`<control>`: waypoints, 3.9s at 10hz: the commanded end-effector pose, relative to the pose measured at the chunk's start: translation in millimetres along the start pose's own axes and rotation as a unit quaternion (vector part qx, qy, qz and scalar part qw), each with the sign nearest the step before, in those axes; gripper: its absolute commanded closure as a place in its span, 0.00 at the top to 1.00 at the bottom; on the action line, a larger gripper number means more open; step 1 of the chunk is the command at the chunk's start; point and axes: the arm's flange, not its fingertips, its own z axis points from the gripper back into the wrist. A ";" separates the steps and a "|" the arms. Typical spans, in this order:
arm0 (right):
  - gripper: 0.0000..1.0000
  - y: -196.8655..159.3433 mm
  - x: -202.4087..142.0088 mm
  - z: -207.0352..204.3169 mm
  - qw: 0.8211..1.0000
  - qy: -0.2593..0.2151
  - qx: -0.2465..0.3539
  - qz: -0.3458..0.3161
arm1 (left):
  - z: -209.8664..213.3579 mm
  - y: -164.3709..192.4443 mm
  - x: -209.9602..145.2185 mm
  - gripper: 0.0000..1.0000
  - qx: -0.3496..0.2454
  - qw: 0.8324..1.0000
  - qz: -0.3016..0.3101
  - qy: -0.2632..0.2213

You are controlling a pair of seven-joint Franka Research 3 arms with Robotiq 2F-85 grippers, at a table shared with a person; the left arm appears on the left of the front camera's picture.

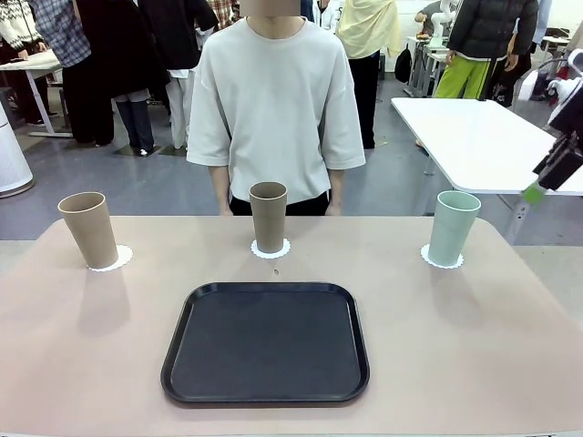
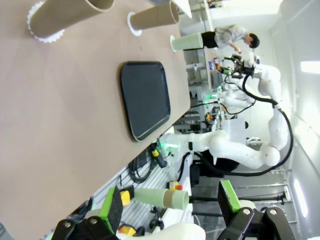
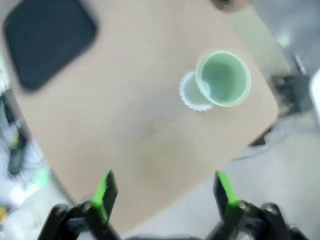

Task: Place coasters on the table and set cups on them.
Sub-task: Take one Reusable plastic cup from the Flat Tray and place it on a coaster set by the human.

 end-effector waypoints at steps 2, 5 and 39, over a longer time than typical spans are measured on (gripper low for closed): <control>1.00 -3.6 -3.3 -18.3 0.996 0.033 -0.068 -0.037 | 1.0 -4.0 -0.8 1.00 -0.002 1.000 0.008 -0.005; 1.00 -4.6 1.6 1.9 0.997 -0.024 -0.024 -0.068 | 1.0 -4.0 -0.8 1.00 -0.002 1.000 0.008 -0.005; 1.00 -76.0 -244.2 -29.2 0.768 -0.224 0.479 -0.363 | 1.0 -4.0 -0.8 1.00 -0.002 1.000 0.008 -0.005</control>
